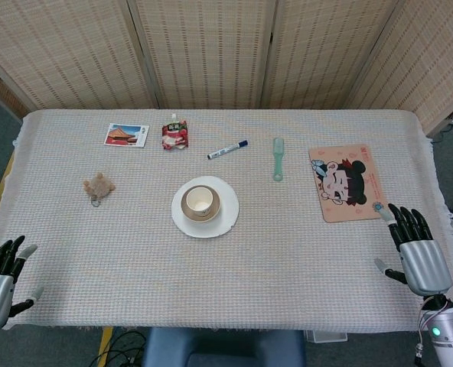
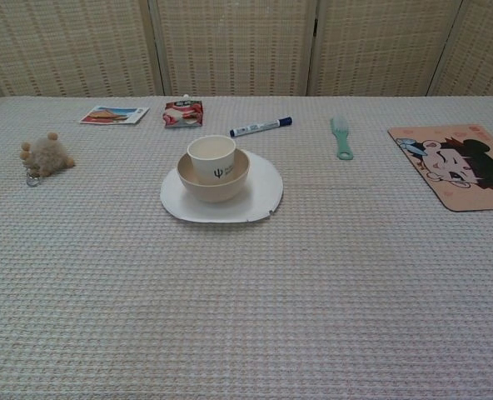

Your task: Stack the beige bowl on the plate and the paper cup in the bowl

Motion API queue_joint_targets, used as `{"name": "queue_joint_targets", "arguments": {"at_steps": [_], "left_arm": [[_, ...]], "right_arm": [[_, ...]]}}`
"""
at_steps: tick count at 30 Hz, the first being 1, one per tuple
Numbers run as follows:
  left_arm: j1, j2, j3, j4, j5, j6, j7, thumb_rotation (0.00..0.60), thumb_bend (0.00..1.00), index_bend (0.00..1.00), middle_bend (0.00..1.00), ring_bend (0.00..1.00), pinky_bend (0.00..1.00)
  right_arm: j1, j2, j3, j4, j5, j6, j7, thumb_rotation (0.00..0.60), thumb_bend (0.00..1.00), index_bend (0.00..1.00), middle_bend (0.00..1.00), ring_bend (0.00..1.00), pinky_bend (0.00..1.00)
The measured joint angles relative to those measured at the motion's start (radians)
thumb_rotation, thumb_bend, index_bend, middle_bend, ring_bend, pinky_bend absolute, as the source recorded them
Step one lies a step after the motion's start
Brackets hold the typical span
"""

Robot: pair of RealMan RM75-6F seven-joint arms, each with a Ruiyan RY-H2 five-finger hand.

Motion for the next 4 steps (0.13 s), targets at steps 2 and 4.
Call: {"name": "queue_joint_targets", "arguments": {"at_steps": [2,4], "left_arm": [[0.004,0.000,0.002,-0.002,-0.002,0.005,0.004,0.600,0.27,0.19,0.06,0.00,0.14],[0.005,0.001,0.003,-0.007,-0.002,0.005,0.006,0.600,0.27,0.19,0.06,0.00,0.14]], "right_arm": [[-0.007,0.002,0.013,-0.002,-0.009,-0.018,0.000,0.600,0.18,0.00,0.00,0.00,0.00],[-0.013,0.003,0.023,-0.003,-0.018,-0.038,-0.004,0.600,0.18,0.00,0.00,0.00,0.00]]}}
